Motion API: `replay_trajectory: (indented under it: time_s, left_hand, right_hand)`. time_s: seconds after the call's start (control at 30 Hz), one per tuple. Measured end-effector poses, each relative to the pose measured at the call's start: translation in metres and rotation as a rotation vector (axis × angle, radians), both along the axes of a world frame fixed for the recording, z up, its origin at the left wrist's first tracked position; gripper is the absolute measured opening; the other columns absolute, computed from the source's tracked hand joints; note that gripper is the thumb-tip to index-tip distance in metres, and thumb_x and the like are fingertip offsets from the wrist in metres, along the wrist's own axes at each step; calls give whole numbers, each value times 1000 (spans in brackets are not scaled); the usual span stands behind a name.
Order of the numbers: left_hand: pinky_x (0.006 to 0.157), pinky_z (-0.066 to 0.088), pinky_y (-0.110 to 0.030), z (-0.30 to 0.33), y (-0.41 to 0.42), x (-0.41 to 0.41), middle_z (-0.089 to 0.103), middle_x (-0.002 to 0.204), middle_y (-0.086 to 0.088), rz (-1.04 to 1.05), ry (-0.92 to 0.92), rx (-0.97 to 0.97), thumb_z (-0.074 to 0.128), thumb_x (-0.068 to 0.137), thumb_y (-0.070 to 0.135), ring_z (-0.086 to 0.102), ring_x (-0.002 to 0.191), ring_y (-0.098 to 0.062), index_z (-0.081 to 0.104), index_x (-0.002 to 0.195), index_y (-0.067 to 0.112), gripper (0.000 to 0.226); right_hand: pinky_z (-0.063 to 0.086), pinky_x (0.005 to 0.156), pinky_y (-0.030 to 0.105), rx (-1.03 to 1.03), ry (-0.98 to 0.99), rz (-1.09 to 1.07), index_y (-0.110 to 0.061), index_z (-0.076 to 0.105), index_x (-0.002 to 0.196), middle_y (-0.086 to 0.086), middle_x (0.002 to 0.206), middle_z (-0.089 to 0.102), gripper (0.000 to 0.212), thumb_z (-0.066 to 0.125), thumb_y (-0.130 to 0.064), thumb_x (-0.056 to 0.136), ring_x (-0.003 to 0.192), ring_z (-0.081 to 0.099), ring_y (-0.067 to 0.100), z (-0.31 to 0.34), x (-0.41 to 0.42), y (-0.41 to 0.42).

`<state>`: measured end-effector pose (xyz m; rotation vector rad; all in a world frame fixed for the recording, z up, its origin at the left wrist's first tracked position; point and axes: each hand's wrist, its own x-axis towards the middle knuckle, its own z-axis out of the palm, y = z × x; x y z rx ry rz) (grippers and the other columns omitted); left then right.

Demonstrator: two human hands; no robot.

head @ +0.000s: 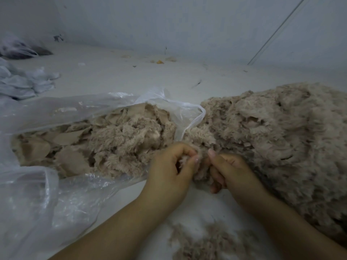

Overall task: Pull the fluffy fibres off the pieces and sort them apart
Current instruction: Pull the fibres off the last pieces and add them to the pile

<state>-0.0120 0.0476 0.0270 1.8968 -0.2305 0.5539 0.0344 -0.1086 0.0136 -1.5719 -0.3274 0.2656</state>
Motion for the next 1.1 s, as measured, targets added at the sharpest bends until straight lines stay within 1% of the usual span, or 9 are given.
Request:
replay_trajectory:
  time_s: [0.2,0.27,0.33,0.43,0.53,0.63,0.87,1.0,1.1]
  left_hand:
    - [68,45,-13,-4,-2,0,65,76,11,-126,-108,328,66,86,11,59,73,-2,76,85,19,13]
    - [70,43,-8,-2,-2,-1,64,77,16,-145,-136,354,64,88,6,59,75,2,76,89,24,21]
    - [68,41,-3,2,-2,-2,64,74,22,-161,-141,303,63,88,3,61,72,7,74,88,25,25]
    - [54,41,-2,2,-3,-8,60,61,27,-278,25,144,61,88,-3,57,55,11,68,76,24,30]
    - [45,44,-16,5,1,-12,59,55,13,-491,332,119,61,91,5,51,43,-1,69,78,16,19]
    - [44,42,-15,11,5,-14,60,55,5,-656,499,118,61,93,6,50,39,-5,71,82,12,16]
    - [47,39,-15,19,9,-17,58,54,-2,-814,568,187,60,93,4,48,42,-4,71,89,5,12]
    - [48,33,-26,20,15,-14,50,50,-13,-851,577,98,58,95,2,40,43,-19,67,112,6,20]
    - [49,37,-26,18,19,-12,51,48,-5,-922,648,95,55,96,2,42,39,-15,64,116,9,23]
  right_hand:
    - [43,47,26,-28,-23,51,-20,59,47,-6,44,44,46,61,-50,82,45,46,11,3,-2,-2]
    - [43,46,27,-16,10,20,-18,59,49,-5,43,44,43,69,-43,82,43,46,11,3,-1,-2]
    - [43,45,25,11,42,12,-16,58,49,-3,43,43,38,64,-40,79,42,45,12,3,0,-1]
    - [41,43,23,55,63,-5,-18,51,43,5,46,41,41,57,-35,79,42,43,14,2,-1,-1]
    - [29,43,22,21,36,-53,-19,44,42,5,46,35,42,59,-35,78,42,32,13,3,-1,-1]
    - [27,44,24,8,23,-44,-20,43,43,5,48,34,44,59,-34,80,44,29,13,3,-2,-1]
    - [40,43,23,111,124,-46,-17,48,47,6,49,39,45,56,-31,90,43,42,16,2,-2,-2]
    - [32,42,21,59,91,-76,-20,43,44,1,44,36,47,59,-34,86,39,35,11,2,-2,-1]
    - [34,41,21,73,93,-61,-20,42,44,3,43,36,45,61,-36,81,39,37,11,2,-3,-1]
